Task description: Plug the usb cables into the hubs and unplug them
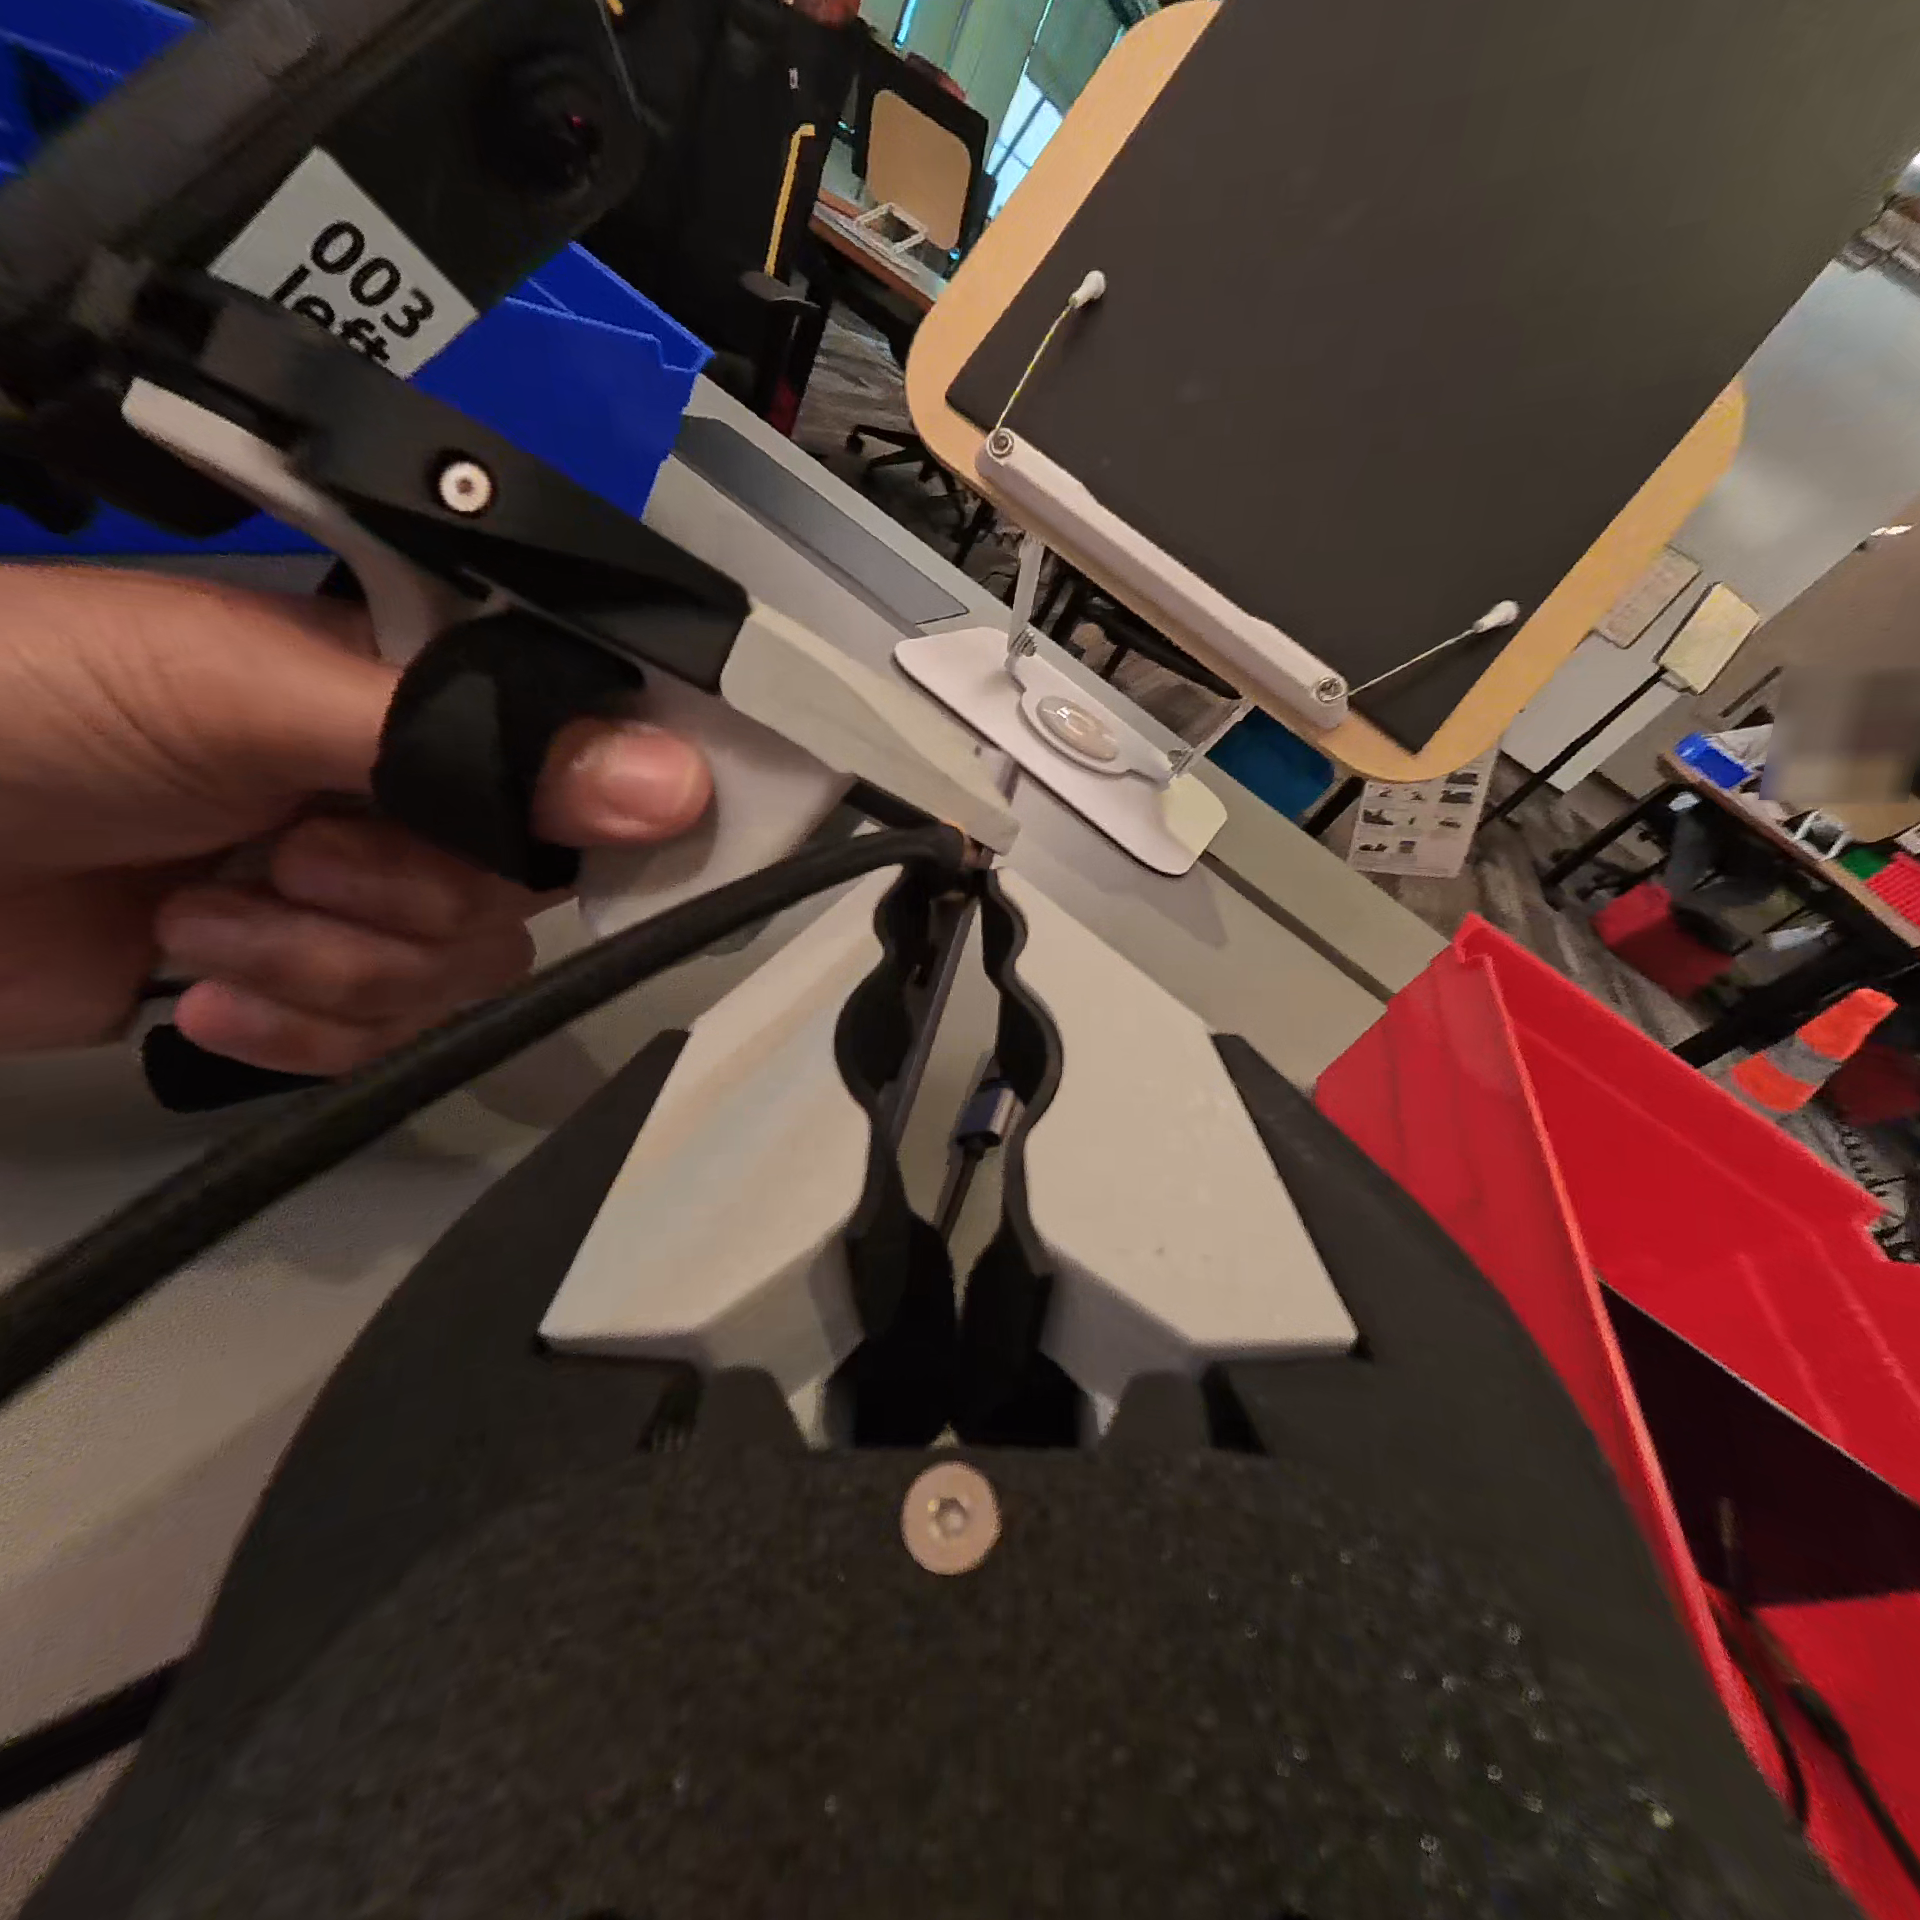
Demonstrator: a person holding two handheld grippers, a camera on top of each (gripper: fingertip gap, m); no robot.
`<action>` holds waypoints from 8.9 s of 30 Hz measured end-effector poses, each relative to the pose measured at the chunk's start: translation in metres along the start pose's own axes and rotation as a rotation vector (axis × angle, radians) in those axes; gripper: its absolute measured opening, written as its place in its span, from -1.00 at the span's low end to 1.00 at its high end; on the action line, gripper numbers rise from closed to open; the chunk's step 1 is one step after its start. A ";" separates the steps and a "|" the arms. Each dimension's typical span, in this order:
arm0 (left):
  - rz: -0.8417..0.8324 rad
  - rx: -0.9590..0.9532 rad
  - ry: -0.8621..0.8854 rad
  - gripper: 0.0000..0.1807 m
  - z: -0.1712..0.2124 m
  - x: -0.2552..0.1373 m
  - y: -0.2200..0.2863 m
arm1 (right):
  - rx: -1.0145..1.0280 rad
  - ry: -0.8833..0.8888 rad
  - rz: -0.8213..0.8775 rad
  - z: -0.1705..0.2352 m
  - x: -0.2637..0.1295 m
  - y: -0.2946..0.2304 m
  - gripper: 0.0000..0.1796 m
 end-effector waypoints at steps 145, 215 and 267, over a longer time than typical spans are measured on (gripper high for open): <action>0.475 0.117 -0.081 -0.67 0.007 -0.032 0.010 | 0.455 -0.448 -0.582 0.056 -0.003 0.308 -0.91; -1.109 0.356 0.124 -0.53 0.031 -0.307 -0.025 | 0.537 0.019 0.064 0.092 -0.117 0.101 -0.35; -1.060 0.564 -0.008 -0.91 0.026 -0.067 0.027 | 0.509 0.005 0.375 0.042 -0.088 0.051 -0.95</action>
Point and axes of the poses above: each gripper's, where its closed fingertips meet, x out along the fingers, z out of its underside, y = z × x across the jaws, the point moved 4 cm from there along -x, back along the fingers, and after that the axes turned 9 degrees about -z, right-handed, at the moved point
